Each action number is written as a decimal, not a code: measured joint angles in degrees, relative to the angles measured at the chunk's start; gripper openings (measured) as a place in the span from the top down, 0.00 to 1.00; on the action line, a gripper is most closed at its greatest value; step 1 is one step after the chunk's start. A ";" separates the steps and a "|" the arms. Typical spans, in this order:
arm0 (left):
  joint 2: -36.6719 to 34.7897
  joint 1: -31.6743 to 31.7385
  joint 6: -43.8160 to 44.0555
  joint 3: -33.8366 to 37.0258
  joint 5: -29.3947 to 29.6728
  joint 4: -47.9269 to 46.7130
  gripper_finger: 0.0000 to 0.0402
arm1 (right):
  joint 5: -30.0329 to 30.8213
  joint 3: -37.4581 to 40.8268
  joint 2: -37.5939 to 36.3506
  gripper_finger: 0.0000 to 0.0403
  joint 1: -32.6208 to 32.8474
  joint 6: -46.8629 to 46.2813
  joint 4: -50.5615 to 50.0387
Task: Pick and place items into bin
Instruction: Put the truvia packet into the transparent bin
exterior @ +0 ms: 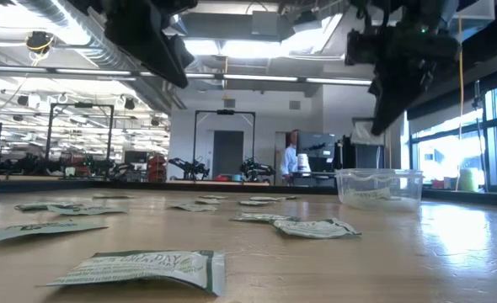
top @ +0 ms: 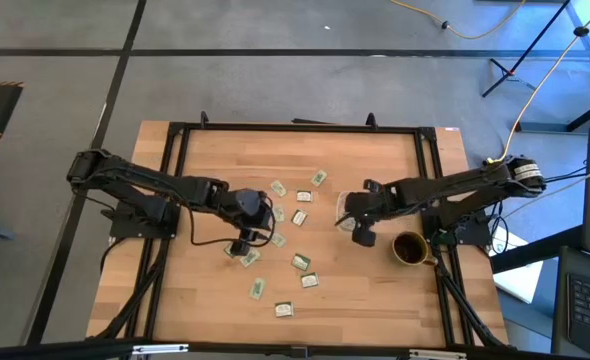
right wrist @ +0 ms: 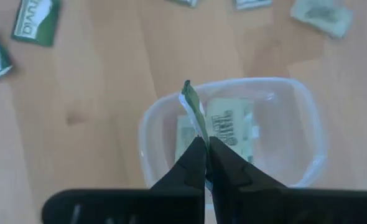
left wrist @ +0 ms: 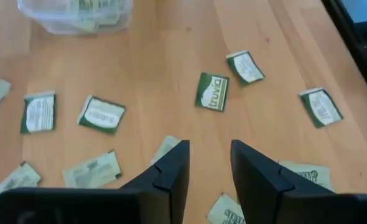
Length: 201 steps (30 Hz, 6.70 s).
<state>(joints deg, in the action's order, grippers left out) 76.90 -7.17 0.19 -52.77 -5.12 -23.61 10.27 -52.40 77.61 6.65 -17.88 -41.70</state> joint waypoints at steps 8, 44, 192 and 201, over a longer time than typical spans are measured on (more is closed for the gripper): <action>0.00 -0.73 2.13 -0.01 0.58 -0.78 0.74 | -5.87 0.00 6.46 0.98 -2.14 -1.52 -0.21; 10.58 -1.19 14.02 0.04 4.70 -21.06 0.76 | 10.24 0.00 11.25 0.68 -7.07 -2.80 -3.50; 6.58 0.29 9.85 -0.01 9.72 7.11 0.69 | -6.72 1.68 -4.17 0.98 -3.98 0.06 6.89; 6.58 0.15 11.25 -0.01 9.76 7.08 0.71 | -12.33 8.12 0.74 0.98 -6.83 0.02 10.60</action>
<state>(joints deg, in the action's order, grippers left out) 83.48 -7.03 11.44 -52.77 4.64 -16.53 -2.05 -44.28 78.35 -0.18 -17.86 -31.10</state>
